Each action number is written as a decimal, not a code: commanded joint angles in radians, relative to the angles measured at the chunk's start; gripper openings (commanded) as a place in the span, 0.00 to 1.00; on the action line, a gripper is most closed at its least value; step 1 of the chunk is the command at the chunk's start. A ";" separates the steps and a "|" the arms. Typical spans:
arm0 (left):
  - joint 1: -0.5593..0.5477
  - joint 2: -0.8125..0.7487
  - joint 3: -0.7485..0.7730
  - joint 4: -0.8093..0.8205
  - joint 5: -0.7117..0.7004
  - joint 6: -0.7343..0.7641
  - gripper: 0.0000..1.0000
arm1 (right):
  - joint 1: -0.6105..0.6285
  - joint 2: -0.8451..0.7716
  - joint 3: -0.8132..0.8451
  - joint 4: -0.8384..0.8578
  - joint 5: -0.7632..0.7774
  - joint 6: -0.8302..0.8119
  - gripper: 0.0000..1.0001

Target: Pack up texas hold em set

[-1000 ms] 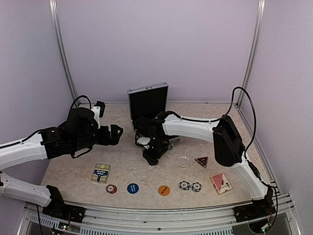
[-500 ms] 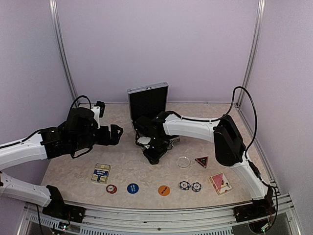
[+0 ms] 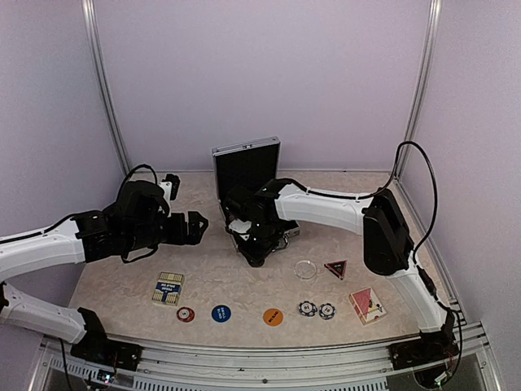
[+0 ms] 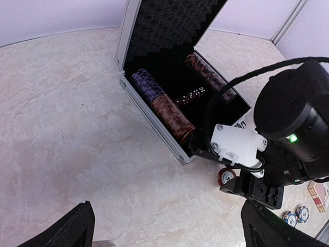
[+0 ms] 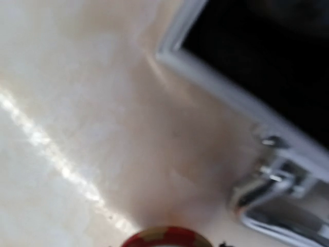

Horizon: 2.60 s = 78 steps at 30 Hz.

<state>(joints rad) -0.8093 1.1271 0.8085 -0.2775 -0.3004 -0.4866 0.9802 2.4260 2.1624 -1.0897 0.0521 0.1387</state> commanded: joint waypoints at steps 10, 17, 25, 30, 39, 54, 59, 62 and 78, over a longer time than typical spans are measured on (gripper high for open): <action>0.005 0.012 0.007 0.016 0.024 -0.015 0.99 | 0.006 -0.244 -0.202 0.286 0.087 0.040 0.41; 0.008 0.030 -0.003 0.043 0.050 -0.012 0.99 | 0.006 -0.297 -0.336 0.559 0.148 0.050 0.41; 0.138 0.080 0.031 0.077 0.349 0.031 0.99 | 0.015 -0.390 -0.537 0.805 0.188 0.037 0.41; 0.181 0.110 0.054 0.127 0.517 0.030 0.96 | 0.020 -0.474 -0.662 0.916 0.189 0.018 0.40; 0.226 0.280 0.164 0.215 0.764 0.037 0.91 | 0.046 -0.574 -0.756 0.973 0.186 -0.017 0.41; 0.222 0.469 0.279 0.270 0.932 0.076 0.79 | 0.069 -0.637 -0.789 0.966 0.164 -0.022 0.40; 0.220 0.498 0.288 0.300 0.960 0.082 0.73 | 0.071 -0.646 -0.789 0.965 0.156 -0.022 0.41; 0.217 0.506 0.288 0.316 0.976 0.080 0.71 | 0.073 -0.648 -0.785 0.962 0.154 -0.023 0.41; 0.194 0.541 0.300 0.308 0.985 0.094 0.52 | 0.075 -0.636 -0.758 0.944 0.146 -0.026 0.41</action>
<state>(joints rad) -0.6037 1.6493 1.0740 0.0219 0.6643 -0.4141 1.0447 1.8145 1.3823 -0.1555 0.2020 0.1200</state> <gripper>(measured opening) 0.570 0.411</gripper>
